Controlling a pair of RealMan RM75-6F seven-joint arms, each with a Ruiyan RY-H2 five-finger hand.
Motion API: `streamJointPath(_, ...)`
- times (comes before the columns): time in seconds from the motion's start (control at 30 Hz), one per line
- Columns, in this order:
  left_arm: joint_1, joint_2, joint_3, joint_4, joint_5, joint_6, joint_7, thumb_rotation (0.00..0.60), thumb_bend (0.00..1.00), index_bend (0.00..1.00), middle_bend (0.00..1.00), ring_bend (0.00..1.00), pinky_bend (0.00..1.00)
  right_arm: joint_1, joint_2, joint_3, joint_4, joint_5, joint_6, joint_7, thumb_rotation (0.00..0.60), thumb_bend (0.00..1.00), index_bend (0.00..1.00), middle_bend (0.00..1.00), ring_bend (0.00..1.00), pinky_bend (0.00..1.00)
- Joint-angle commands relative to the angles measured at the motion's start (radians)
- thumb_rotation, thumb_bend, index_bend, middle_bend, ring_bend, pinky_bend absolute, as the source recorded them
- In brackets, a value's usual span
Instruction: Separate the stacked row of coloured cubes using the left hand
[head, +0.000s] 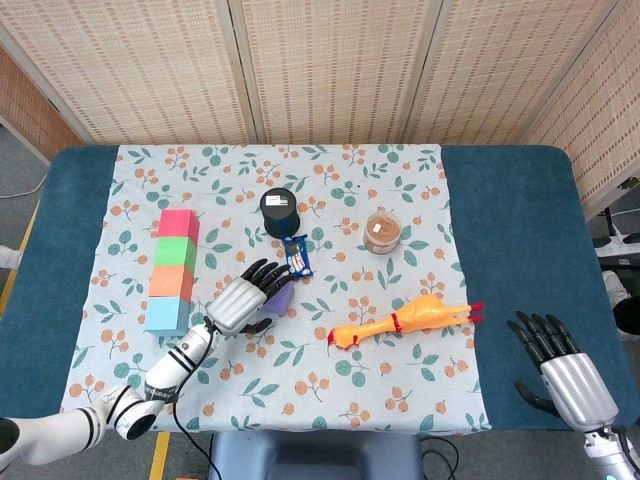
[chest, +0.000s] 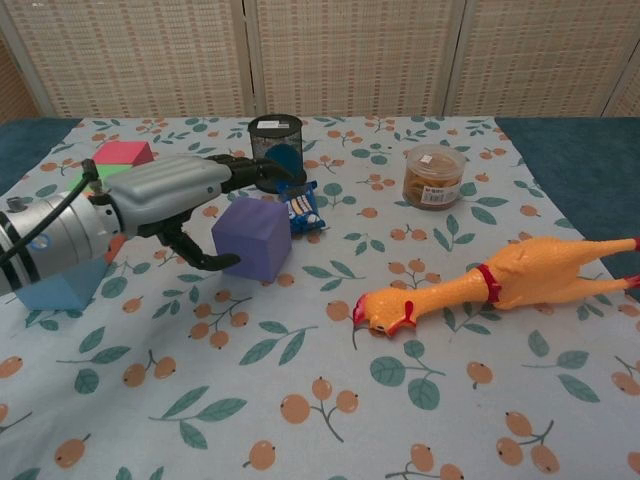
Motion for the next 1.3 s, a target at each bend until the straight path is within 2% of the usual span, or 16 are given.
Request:
streamJointPath(0.03, 0.065, 0.099, 0.05, -0.114, 0.019, 0.088, 0.066, 0.6, 0.31, 0.0, 0.1, 0.08, 0.09, -0.004, 0.001, -0.004, -0.002, -0.011, 0.012, 0.0, 0.6, 0.19, 0.0, 0.0, 0.0, 0.0)
streamJointPath(0.13, 0.11, 0.151, 0.095, -0.159, 0.042, 0.139, 0.088, 0.6, 0.31, 0.0, 0.22, 0.19, 0.11, -0.006, 0.0, -0.009, -0.001, -0.019, 0.016, -0.001, 0.6, 0.19, 0.0, 0.0, 0.0, 0.0)
streamJointPath(0.27, 0.139, 0.175, 0.134, -0.173, 0.034, 0.136, 0.083, 0.6, 0.34, 0.0, 0.26, 0.24, 0.12, -0.009, 0.001, -0.016, -0.003, -0.034, 0.024, -0.003, 0.6, 0.19, 0.0, 0.0, 0.0, 0.0)
streamJointPath(0.4, 0.155, 0.157, 0.16, -0.14, 0.029, 0.125, 0.081, 0.6, 0.35, 0.0, 0.26, 0.24, 0.12, -0.013, 0.001, -0.02, -0.002, -0.046, 0.037, -0.004, 0.6, 0.19, 0.0, 0.0, 0.0, 0.0)
streamJointPath(0.63, 0.179, 0.118, 0.159, -0.067, 0.028, 0.159, 0.156, 0.6, 0.35, 0.01, 0.28, 0.25, 0.11, -0.011, 0.01, -0.031, -0.006, -0.056, 0.031, 0.01, 0.6, 0.19, 0.0, 0.0, 0.0, 0.0)
streamJointPath(0.97, 0.224, 0.149, 0.178, -0.047, 0.014, 0.183, 0.21, 0.6, 0.35, 0.02, 0.32, 0.37, 0.13, -0.012, 0.021, -0.042, -0.016, -0.071, 0.035, 0.022, 0.6, 0.19, 0.0, 0.0, 0.0, 0.0)
streamJointPath(1.1, 0.242, 0.161, 0.186, -0.037, -0.006, 0.177, 0.2, 0.6, 0.35, 0.02, 0.32, 0.38, 0.13, -0.014, 0.029, -0.051, -0.019, -0.084, 0.042, 0.033, 0.6, 0.19, 0.0, 0.0, 0.0, 0.0)
streamJointPath(1.3, 0.298, 0.186, 0.195, -0.036, 0.0, 0.257, 0.213, 0.6, 0.35, 0.01, 0.33, 0.4, 0.15, -0.016, 0.036, -0.057, -0.02, -0.095, 0.049, 0.041, 0.6, 0.19, 0.0, 0.0, 0.0, 0.0)
